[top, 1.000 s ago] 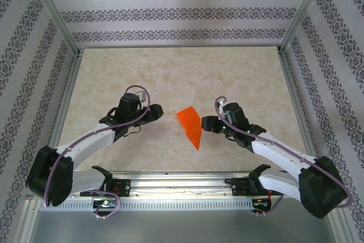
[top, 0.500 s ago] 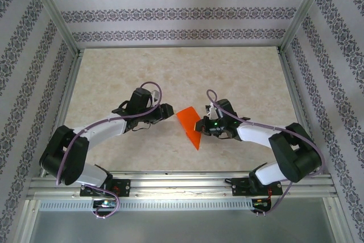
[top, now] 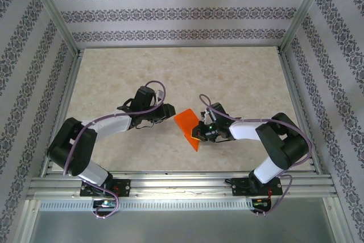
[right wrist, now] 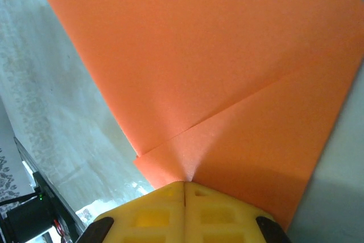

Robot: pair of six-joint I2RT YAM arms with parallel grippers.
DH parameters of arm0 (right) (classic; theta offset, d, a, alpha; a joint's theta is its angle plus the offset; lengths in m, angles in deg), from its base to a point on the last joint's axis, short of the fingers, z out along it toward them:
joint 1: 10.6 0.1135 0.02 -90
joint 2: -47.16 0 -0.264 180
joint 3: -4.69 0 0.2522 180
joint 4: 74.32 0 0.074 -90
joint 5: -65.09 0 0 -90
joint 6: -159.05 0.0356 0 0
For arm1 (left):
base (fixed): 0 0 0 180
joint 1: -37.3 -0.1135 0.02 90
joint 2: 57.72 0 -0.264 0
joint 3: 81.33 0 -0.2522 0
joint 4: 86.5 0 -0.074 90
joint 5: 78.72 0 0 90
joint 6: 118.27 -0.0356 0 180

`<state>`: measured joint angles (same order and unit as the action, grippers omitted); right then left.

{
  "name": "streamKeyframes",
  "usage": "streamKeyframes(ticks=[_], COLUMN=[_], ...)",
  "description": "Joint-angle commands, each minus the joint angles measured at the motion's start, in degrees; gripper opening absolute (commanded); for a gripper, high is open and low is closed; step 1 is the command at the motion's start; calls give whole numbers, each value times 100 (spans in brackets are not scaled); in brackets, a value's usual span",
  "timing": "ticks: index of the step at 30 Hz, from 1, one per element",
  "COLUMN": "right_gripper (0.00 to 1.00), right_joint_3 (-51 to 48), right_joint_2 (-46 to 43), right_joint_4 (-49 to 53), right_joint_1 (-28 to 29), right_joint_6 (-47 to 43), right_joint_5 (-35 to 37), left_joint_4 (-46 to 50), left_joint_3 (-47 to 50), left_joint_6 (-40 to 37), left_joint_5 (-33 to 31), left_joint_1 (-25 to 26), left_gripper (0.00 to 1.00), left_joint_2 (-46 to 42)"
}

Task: Fold a paper plane with a square sheet of paper (pick it up from the middle)
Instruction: Fold the wing for the fifth time at the center of the table.

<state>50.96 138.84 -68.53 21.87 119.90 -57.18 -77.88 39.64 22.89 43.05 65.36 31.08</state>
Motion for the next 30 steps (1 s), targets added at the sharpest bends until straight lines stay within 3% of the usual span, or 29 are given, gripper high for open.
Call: streamKeyframes(ticks=[1, 12, 23, 30], right_gripper=[3, 6, 6, 6], right_joint_3=[119, -201, -261, -332], right_joint_2=[167, 96, 28, -1], right_joint_4=[35, -611, -893, -1102], right_joint_1=[170, 633, 751, 846], right_joint_6=[272, 1489, 1882, 2087], right_joint_5=[305, 1285, 1451, 1526], left_joint_4=[-340, -768, -801, -897], left_joint_3=[-204, -375, -575, -676], left_joint_6=[178, 468, 604, 706], left_joint_5=[216, 218, 67, 79], left_joint_1=[147, 236, 284, 306], left_gripper=[32, 30, 29, 20], left_joint_2=[217, 821, 1152, 1448])
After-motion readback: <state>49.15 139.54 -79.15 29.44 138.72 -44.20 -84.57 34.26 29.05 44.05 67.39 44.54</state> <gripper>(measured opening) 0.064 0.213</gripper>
